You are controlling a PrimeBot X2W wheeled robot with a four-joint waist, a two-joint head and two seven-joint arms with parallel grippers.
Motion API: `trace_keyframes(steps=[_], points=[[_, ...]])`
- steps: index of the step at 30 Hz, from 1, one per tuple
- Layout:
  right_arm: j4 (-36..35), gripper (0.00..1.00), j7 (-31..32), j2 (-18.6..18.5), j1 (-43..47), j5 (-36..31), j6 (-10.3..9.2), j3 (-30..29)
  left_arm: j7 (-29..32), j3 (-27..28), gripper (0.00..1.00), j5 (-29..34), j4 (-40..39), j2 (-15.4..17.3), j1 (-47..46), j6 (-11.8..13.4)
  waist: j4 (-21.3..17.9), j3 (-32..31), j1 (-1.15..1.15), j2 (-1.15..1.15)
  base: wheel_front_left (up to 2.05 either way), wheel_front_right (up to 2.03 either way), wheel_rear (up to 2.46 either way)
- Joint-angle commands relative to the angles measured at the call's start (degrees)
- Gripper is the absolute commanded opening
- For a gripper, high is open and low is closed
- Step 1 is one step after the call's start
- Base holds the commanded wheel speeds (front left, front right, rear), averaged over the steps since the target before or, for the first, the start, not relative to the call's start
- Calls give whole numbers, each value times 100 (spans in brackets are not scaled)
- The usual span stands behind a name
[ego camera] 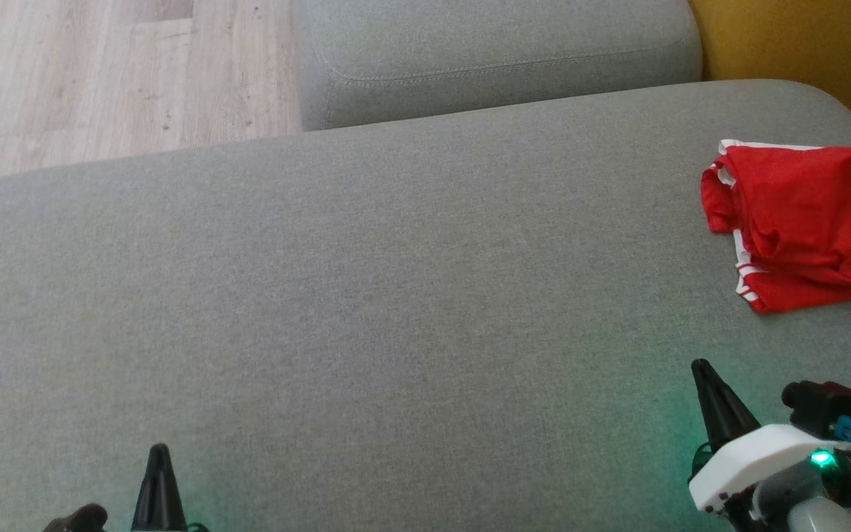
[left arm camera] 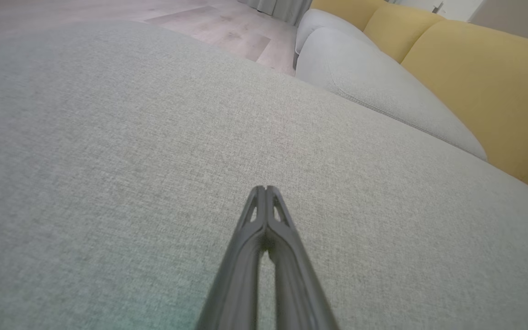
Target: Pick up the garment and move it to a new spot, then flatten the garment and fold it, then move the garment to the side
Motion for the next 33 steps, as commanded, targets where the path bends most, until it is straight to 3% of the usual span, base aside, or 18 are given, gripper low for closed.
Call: trace_keyframes(steps=[1, 33], points=[[-202, 0, 18, -29, -298, 156, -1, -71, 31, 100, 0, -123, -206, 32, -258, -40, 4, 0, 0, 0, 0, 0, 0], [-238, 0, 137, 134, -428, 2078, -2, -364, 539, 306, 0, -1859, -457, -38, -494, -125, 99, -9, 0, 0, 0, 0, 0]])
